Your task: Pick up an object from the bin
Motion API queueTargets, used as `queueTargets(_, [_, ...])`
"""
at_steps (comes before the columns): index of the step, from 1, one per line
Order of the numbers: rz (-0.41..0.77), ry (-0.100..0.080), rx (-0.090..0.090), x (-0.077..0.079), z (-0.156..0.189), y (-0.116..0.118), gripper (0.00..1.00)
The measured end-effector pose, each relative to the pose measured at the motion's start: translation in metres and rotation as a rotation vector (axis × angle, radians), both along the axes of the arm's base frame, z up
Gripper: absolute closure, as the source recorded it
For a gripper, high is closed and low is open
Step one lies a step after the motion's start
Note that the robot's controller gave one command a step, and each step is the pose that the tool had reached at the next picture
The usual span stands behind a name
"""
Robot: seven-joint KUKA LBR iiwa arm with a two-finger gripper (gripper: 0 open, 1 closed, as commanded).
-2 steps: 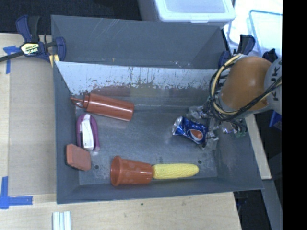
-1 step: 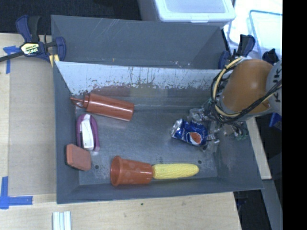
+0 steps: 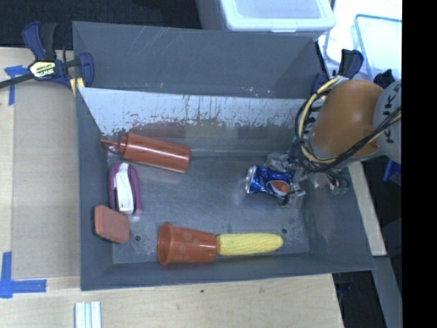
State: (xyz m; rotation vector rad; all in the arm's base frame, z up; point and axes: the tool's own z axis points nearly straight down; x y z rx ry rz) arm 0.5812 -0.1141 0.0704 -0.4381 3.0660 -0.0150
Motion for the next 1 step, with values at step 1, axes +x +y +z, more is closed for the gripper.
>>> queueTargets(1, [0.000,0.000,0.000,0.0000,0.0000,0.0000,1.00])
